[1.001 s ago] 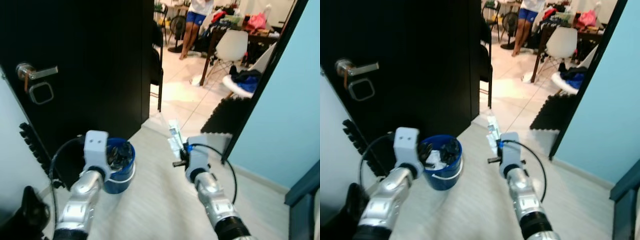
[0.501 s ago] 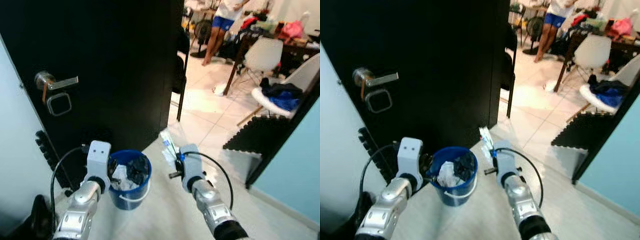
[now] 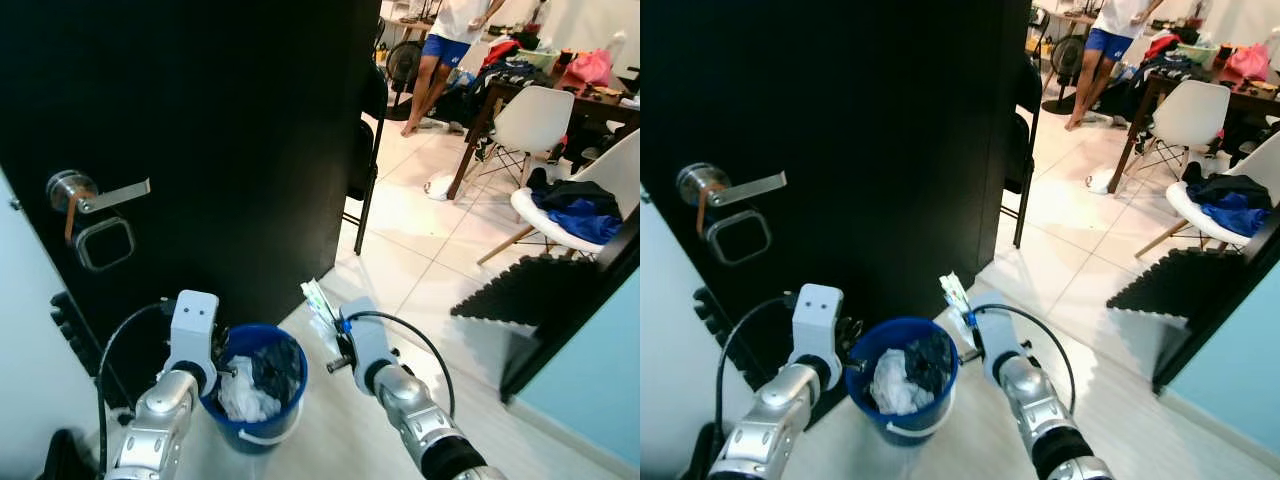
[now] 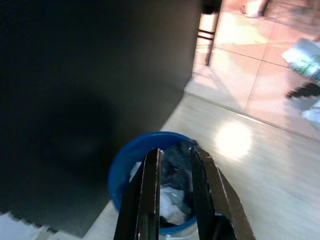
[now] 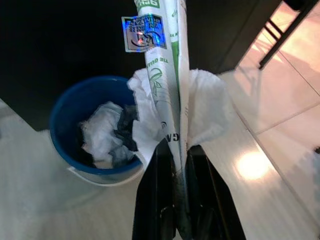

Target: Clean up the room

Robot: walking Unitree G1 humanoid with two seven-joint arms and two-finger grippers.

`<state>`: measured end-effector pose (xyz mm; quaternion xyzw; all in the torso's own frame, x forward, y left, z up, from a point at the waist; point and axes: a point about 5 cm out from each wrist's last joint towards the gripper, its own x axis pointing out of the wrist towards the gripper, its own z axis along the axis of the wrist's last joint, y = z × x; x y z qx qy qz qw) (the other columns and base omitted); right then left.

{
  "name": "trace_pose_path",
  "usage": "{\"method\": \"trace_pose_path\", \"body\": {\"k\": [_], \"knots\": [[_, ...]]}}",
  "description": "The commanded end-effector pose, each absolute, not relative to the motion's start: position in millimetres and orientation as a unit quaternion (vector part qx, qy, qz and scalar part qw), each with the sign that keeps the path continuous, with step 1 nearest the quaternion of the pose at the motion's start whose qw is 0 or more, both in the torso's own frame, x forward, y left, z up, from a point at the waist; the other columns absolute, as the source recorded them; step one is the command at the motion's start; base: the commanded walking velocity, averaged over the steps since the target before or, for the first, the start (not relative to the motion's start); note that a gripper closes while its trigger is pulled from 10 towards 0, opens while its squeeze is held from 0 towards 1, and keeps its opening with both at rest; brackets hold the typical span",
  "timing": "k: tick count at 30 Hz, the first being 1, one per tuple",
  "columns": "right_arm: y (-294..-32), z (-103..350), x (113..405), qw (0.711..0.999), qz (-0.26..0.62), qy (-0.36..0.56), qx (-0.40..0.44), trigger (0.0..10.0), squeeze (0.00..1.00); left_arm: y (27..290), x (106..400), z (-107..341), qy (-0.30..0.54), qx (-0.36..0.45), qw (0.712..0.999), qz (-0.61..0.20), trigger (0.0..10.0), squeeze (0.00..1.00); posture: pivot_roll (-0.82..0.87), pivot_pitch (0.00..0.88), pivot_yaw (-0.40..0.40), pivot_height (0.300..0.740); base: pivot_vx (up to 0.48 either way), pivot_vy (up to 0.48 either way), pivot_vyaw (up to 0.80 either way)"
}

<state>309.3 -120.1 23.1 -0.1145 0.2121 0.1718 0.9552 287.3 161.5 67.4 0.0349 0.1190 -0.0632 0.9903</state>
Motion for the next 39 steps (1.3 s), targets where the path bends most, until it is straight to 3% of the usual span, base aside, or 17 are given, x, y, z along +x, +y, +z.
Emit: {"method": "trace_pose_path", "body": {"k": [1,14,27,33,36,37,39], "knots": [[-111,26,311,0.956,0.181,0.201,-0.110,10.0,0.00,167,283,61,0.132,0.041,0.989,-0.056,10.0,0.00,0.08,0.000,-0.063,0.740,0.379,0.000,0.00],[-116,19,309,0.950,0.179,0.222,-0.122,10.0,0.00,161,278,53,0.150,0.053,0.984,-0.080,10.0,0.00,0.07,0.000,-0.062,0.740,0.349,0.000,0.00],[-127,3,302,0.926,0.178,0.285,-0.172,10.0,0.00,147,276,38,0.179,0.078,0.973,-0.119,10.0,0.00,0.06,0.005,-0.077,0.740,0.000,0.000,0.00],[-116,-4,297,0.886,0.250,0.316,-0.228,10.0,0.00,143,260,11,0.230,0.150,0.944,-0.182,10.0,0.00,0.06,0.090,-0.116,0.740,0.000,0.000,0.00],[-115,-5,297,0.881,0.256,0.320,-0.236,10.0,0.00,143,258,9,0.234,0.163,0.939,-0.193,10.0,0.00,0.06,0.090,-0.116,0.740,0.000,0.000,0.00],[-112,-7,296,0.877,0.262,0.324,-0.239,10.0,0.00,146,252,8,0.233,0.180,0.932,-0.209,10.0,0.00,0.08,0.171,-0.150,0.740,0.000,0.000,0.00],[-109,-7,295,0.875,0.269,0.325,-0.238,10.0,0.00,150,246,8,0.233,0.193,0.926,-0.224,10.0,0.00,0.08,0.182,-0.154,0.740,0.000,0.000,0.00]]}}
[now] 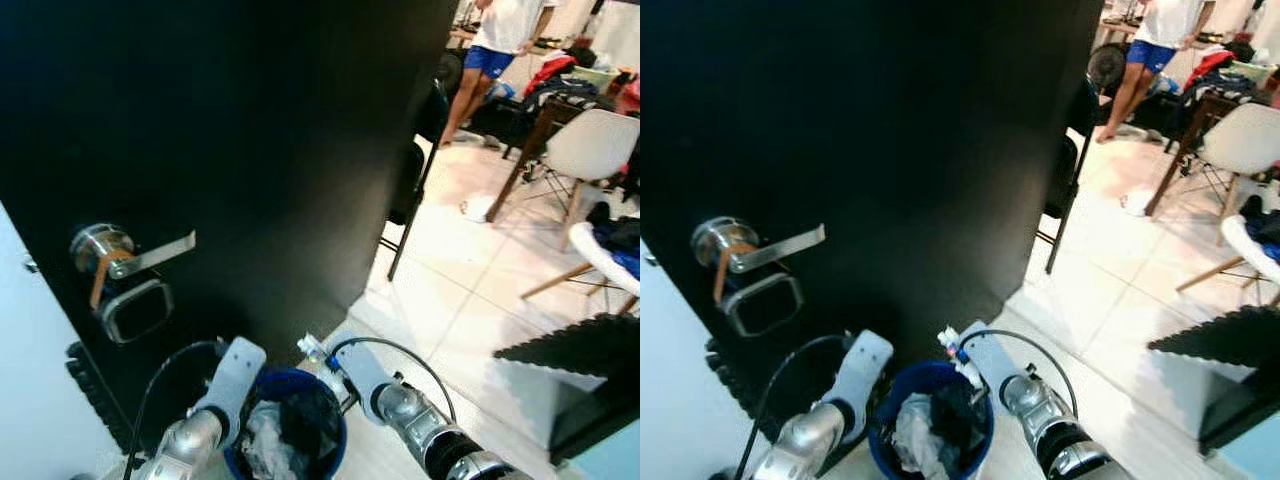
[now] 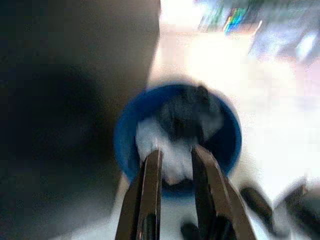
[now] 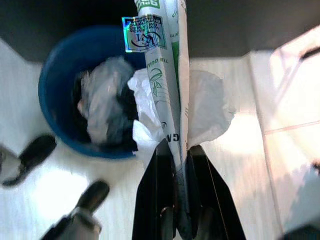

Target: Clean up the room

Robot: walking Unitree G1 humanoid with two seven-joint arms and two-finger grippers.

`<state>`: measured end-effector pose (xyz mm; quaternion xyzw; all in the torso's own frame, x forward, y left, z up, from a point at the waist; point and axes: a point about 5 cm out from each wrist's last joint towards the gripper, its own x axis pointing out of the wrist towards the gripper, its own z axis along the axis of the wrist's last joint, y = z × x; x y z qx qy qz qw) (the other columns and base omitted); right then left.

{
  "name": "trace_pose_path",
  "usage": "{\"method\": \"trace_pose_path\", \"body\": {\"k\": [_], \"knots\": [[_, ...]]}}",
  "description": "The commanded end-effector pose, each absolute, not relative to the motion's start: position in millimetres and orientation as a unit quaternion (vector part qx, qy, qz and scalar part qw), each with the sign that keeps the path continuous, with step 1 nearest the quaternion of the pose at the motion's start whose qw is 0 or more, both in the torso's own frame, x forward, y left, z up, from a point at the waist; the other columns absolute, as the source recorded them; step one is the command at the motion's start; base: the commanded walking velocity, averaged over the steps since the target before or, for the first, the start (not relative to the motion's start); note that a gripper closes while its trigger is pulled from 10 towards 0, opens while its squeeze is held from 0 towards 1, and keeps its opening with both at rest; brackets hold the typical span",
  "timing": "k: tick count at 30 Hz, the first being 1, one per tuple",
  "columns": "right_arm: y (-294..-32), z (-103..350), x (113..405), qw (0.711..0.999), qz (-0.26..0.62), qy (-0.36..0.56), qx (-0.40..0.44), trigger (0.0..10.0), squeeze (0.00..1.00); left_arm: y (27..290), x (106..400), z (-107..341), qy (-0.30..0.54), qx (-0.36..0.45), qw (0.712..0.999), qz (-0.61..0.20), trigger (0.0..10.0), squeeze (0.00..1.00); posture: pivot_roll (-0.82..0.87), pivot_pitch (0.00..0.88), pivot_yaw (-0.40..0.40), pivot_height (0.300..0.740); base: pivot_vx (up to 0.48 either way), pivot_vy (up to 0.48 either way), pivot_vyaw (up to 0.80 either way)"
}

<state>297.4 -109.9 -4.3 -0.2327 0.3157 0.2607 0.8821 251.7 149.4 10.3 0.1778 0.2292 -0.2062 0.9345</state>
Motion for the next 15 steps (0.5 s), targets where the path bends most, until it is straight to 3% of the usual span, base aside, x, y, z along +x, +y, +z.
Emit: {"method": "trace_pose_path", "body": {"k": [1,10,11,15], "knots": [[-105,-7,294,0.874,0.277,0.324,-0.235,10.0,0.00,153,241,9,0.231,0.205,0.921,-0.238,10.0,0.00,0.09,0.217,-0.164,0.740,0.000,0.000,0.00],[-93,-5,295,0.874,0.290,0.312,-0.235,10.0,0.00,168,226,8,0.231,0.257,0.900,-0.264,10.0,0.00,0.11,0.278,-0.178,0.740,0.000,0.000,0.00],[-84,-2,297,0.879,0.289,0.306,-0.223,10.0,0.00,180,220,12,0.226,0.269,0.899,-0.260,10.0,0.00,0.13,0.320,-0.189,0.740,0.000,0.000,0.00],[-61,9,303,0.904,0.278,0.287,-0.152,10.0,0.00,198,212,23,0.208,0.289,0.901,-0.247,10.0,0.00,0.15,0.336,-0.197,0.740,0.000,0.000,0.00]]}}
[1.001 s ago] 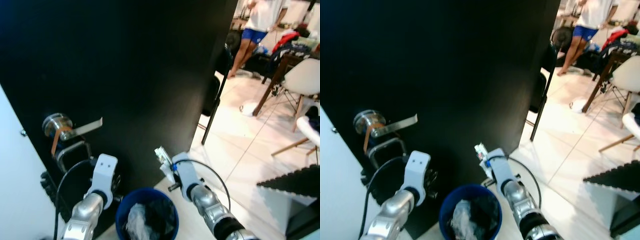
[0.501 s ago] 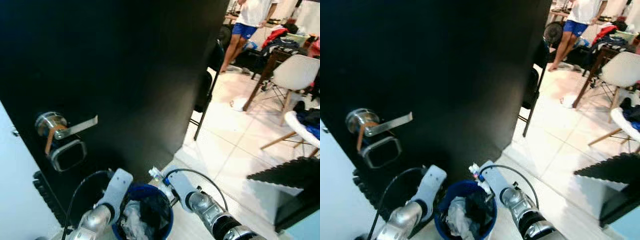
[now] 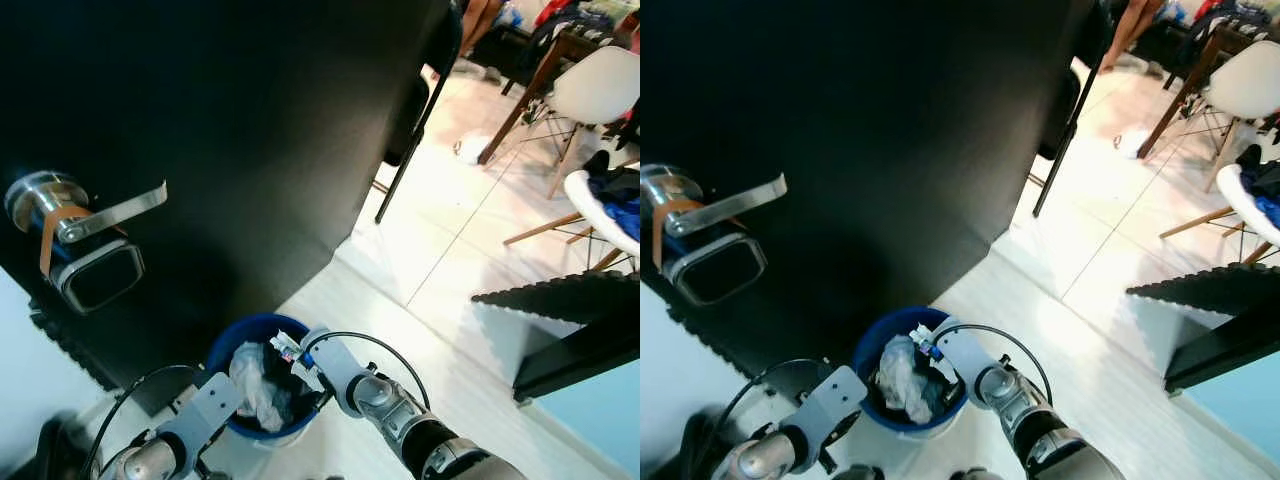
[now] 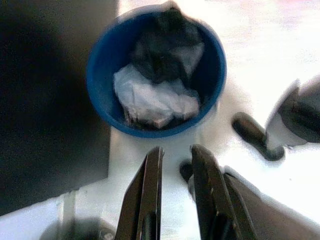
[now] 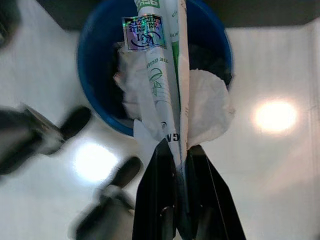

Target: Clean up the room

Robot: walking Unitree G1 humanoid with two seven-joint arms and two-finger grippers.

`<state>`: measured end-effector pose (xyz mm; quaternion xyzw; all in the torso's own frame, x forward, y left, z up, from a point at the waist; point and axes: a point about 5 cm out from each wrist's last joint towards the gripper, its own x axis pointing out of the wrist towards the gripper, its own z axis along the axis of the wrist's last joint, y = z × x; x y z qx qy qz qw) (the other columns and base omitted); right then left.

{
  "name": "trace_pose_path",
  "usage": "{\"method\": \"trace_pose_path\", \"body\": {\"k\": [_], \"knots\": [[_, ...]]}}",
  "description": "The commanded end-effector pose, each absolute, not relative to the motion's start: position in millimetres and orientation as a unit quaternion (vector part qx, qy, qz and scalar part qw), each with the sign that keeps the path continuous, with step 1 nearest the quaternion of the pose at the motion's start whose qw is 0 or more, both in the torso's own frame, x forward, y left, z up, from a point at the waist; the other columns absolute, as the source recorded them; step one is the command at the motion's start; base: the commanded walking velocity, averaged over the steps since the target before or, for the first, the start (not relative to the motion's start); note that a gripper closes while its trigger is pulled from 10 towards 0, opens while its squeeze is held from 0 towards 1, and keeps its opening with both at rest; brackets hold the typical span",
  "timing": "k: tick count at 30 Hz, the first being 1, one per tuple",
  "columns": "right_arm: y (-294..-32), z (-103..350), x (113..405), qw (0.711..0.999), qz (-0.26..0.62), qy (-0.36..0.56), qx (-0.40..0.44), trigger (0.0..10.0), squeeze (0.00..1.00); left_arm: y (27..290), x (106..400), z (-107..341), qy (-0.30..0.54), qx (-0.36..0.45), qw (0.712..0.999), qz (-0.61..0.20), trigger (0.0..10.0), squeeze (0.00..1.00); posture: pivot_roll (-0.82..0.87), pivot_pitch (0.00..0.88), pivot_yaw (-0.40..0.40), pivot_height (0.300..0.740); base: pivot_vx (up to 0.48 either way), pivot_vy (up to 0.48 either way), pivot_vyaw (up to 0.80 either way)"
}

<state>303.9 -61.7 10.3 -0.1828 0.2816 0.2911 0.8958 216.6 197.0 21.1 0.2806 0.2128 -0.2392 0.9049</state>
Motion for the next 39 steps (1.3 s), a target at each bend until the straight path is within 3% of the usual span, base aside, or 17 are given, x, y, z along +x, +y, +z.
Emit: {"method": "trace_pose_path", "body": {"k": [1,14,16,17,18,20,21,23,24,25,26,35,39], "knots": [[-61,9,303,0.904,0.278,0.287,-0.152,10.0,0.00,198,212,23,0.208,0.289,0.901,-0.247,10.0,0.00,0.15,0.336,-0.197,0.740,0.000,0.000,0.00],[-43,26,313,0.927,0.263,0.248,-0.100,10.0,0.00,203,215,34,0.190,0.311,0.898,-0.247,10.0,0.00,0.17,0.339,-0.191,0.740,0.000,0.000,0.00],[-42,28,315,0.928,0.264,0.240,-0.110,10.0,0.15,204,215,35,0.189,0.314,0.897,-0.247,10.0,0.00,0.17,0.336,-0.187,0.740,0.000,0.000,0.00],[-42,28,315,0.928,0.264,0.240,-0.110,10.0,0.15,204,215,35,0.189,0.314,0.897,-0.247,10.0,0.00,0.17,0.336,-0.187,0.740,0.000,0.000,0.00],[-42,29,315,0.929,0.261,0.237,-0.109,10.0,0.82,204,216,35,0.189,0.315,0.897,-0.248,10.0,0.00,0.17,0.334,-0.185,0.740,0.000,0.000,0.00],[-42,29,315,0.929,0.261,0.237,-0.109,10.0,0.82,204,216,35,0.189,0.315,0.897,-0.248,10.0,0.00,0.17,0.334,-0.185,0.740,0.000,0.000,0.00],[-42,30,316,0.932,0.258,0.235,-0.102,10.0,1.00,205,215,36,0.188,0.316,0.896,-0.248,10.0,0.00,0.17,0.334,-0.182,0.740,0.000,0.000,0.00],[-41,31,316,0.934,0.257,0.232,-0.091,10.0,1.00,205,215,36,0.188,0.317,0.896,-0.249,10.0,0.00,0.17,0.333,-0.180,0.740,0.000,0.000,0.00],[-40,32,316,0.936,0.257,0.227,-0.082,10.0,0.41,205,215,36,0.188,0.319,0.895,-0.249,10.0,0.00,0.17,0.330,-0.178,0.740,0.000,0.000,0.00],[-40,32,316,0.936,0.257,0.227,-0.082,10.0,0.41,205,215,36,0.188,0.319,0.895,-0.249,10.0,0.00,0.17,0.330,-0.178,0.740,0.000,0.000,0.00],[-40,32,316,0.938,0.254,0.224,-0.071,10.0,0.00,204,215,35,0.189,0.320,0.894,-0.250,10.0,0.00,0.17,0.328,-0.176,0.740,0.000,0.000,0.00],[-58,31,320,0.954,0.204,0.215,-0.041,10.0,0.00,198,223,34,0.182,0.318,0.900,-0.238,10.0,0.00,0.15,0.273,-0.155,0.740,0.000,0.000,0.00],[-76,31,324,0.960,0.172,0.219,-0.034,10.0,0.00,189,235,40,0.171,0.253,0.932,-0.193,10.0,0.00,0.13,0.204,-0.139,0.740,0.000,0.000,0.00]]}}
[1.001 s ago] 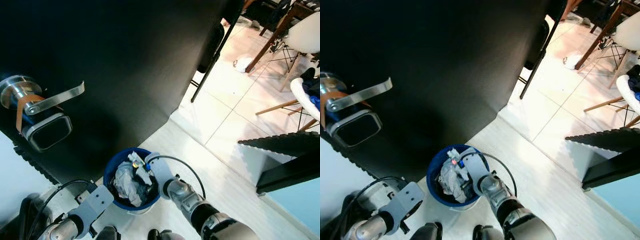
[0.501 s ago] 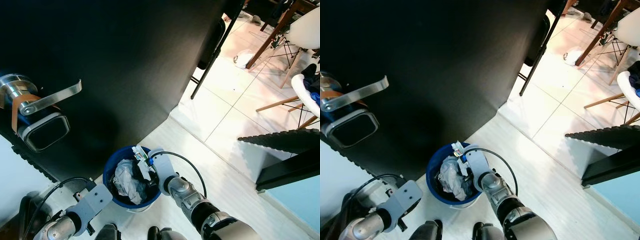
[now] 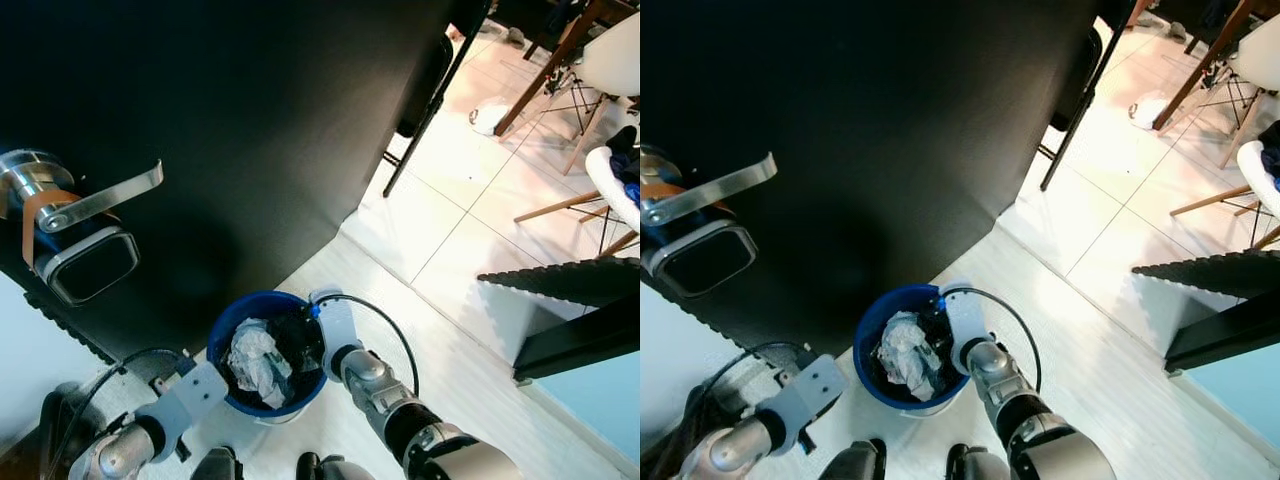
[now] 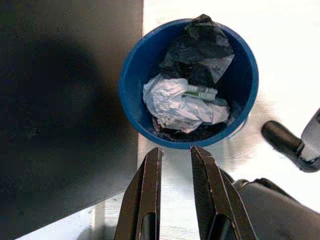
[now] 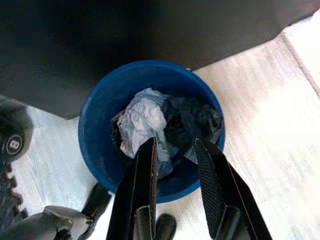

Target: Clean up the room

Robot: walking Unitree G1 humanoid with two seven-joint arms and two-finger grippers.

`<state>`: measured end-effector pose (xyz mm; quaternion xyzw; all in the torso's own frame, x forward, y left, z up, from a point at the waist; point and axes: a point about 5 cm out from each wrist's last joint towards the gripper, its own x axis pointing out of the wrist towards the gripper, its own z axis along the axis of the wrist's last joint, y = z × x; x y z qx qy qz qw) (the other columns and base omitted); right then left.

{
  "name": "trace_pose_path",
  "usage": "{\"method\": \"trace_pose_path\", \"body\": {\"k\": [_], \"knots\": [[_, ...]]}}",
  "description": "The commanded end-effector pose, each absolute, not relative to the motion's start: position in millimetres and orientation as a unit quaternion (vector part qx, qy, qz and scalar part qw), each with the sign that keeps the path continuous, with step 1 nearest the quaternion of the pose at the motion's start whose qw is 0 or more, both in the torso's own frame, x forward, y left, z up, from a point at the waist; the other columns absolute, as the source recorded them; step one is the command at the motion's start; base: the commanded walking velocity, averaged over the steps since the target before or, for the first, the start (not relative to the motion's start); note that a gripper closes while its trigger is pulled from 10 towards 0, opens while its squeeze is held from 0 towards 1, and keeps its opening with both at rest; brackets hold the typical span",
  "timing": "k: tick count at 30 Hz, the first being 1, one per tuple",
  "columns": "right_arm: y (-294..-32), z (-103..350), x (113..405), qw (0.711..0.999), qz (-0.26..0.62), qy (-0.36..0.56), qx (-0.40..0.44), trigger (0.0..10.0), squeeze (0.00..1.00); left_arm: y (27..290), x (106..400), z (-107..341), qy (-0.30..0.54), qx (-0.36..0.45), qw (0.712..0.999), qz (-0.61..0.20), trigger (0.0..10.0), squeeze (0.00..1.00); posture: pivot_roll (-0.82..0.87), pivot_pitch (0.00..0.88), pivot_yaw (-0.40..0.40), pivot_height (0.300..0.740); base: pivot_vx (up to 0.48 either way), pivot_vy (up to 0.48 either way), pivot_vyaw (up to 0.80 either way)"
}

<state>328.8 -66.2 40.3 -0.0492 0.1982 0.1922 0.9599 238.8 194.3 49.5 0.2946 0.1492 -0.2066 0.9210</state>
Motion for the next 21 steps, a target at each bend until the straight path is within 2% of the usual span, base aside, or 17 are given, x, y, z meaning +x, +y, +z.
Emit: {"method": "trace_pose_path", "body": {"k": [1,2,5,6,9,11,19,21], "knots": [[-76,31,324,0.960,0.172,0.219,-0.034,10.0,0.00,189,235,40,0.171,0.253,0.932,-0.193,10.0,0.00,0.13,0.204,-0.139,0.740,0.000,0.000,0.00],[-87,33,326,0.963,0.156,0.219,-0.023,10.0,0.00,183,243,44,0.168,0.206,0.949,-0.170,10.0,0.00,0.11,0.172,-0.128,0.740,0.000,0.000,0.00],[-97,33,327,0.965,0.143,0.218,-0.020,10.0,0.00,175,249,44,0.170,0.179,0.955,-0.165,10.0,0.00,0.10,0.133,-0.111,0.740,0.000,0.000,0.00],[-108,33,326,0.968,0.130,0.214,-0.023,10.0,0.00,166,254,43,0.173,0.165,0.956,-0.172,10.0,0.00,0.09,0.103,-0.095,0.740,0.000,0.000,0.00],[-108,33,326,0.968,0.130,0.214,-0.023,10.0,0.00,166,254,43,0.173,0.165,0.956,-0.172,10.0,0.00,0.09,0.103,-0.095,0.740,0.000,0.000,0.00],[-124,30,318,0.972,0.111,0.206,-0.037,10.0,0.00,151,258,35,0.184,0.168,0.948,-0.199,10.0,0.00,0.07,0.054,-0.064,0.740,0.000,0.000,0.00],[-135,24,307,0.977,0.081,0.194,-0.032,10.0,0.00,137,270,36,0.179,0.160,0.949,-0.204,10.0,0.00,0.06,0.018,-0.042,0.740,0.000,0.000,0.00],[-138,23,306,0.978,0.071,0.196,-0.028,10.0,0.00,135,271,37,0.177,0.157,0.950,-0.203,10.0,0.00,0.06,0.009,-0.044,0.740,0.000,0.000,-0.77]]}}
